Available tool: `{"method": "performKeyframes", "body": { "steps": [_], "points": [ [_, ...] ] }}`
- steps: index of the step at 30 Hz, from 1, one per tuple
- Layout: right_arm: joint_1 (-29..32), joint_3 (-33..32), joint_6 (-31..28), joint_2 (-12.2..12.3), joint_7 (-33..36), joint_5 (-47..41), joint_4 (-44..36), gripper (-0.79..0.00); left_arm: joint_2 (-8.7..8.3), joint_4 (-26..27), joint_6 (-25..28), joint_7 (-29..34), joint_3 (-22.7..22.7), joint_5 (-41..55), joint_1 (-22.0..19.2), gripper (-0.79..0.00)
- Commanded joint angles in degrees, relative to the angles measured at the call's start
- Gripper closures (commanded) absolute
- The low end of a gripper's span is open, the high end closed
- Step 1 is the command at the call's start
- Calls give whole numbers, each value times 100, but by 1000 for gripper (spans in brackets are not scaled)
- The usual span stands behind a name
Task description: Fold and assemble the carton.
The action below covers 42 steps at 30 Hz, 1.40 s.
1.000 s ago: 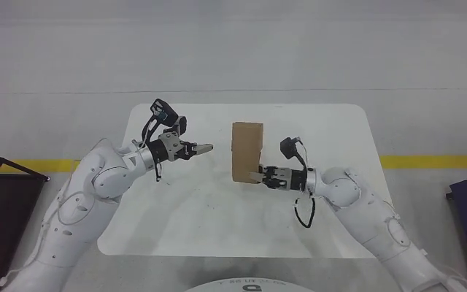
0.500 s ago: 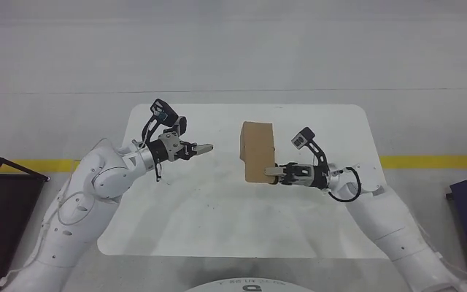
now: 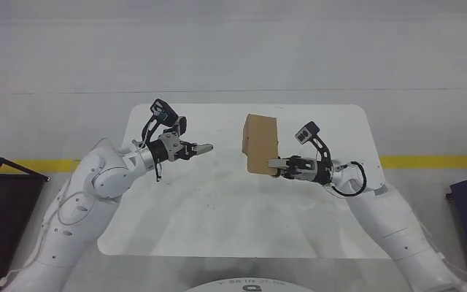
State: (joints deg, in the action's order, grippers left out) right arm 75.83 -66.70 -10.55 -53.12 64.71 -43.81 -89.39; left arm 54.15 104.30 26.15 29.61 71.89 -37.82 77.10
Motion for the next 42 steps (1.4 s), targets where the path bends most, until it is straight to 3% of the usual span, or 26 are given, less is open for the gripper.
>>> {"method": "performKeyframes", "body": {
  "steps": [1, 11, 15, 25, 31, 33, 35, 38, 42],
  "points": [
    [-18, -91, 625, 27, -102, 16, -135, 0, 5, 30, 0, -47, -5, -27, 25, -785],
    [-195, -235, 2724, 69, -616, -97, -554, 0, -14, 563, 719, 270, -201, -388, 59, -785],
    [-258, -136, 3177, 35, -721, -368, -508, 0, -12, 896, 996, 458, -442, -932, 9, -785],
    [-372, 143, 4054, -25, -928, -630, -343, 0, -7, 966, 1026, 394, -481, -983, 14, -785],
    [-439, 277, 4271, -69, -1026, -812, -301, 0, -14, 1318, 1591, 544, -701, -1512, -173, -785],
    [-458, 319, 4292, -83, -1069, -829, -323, 0, -2, 1356, 1619, 581, -810, -1543, -235, -634],
    [-477, 367, 4321, -96, -1074, -851, -341, 0, 15, 1364, 1619, 648, -936, -1606, -320, -588],
    [-500, 439, 4317, -115, -1088, -851, -351, 0, 51, 1344, 1546, 674, -1132, -1722, -450, -388],
    [-518, 497, 4303, -131, -1099, -842, -338, 0, 83, 1293, 1457, 711, -1296, -1887, -578, -286]
  ]
}}
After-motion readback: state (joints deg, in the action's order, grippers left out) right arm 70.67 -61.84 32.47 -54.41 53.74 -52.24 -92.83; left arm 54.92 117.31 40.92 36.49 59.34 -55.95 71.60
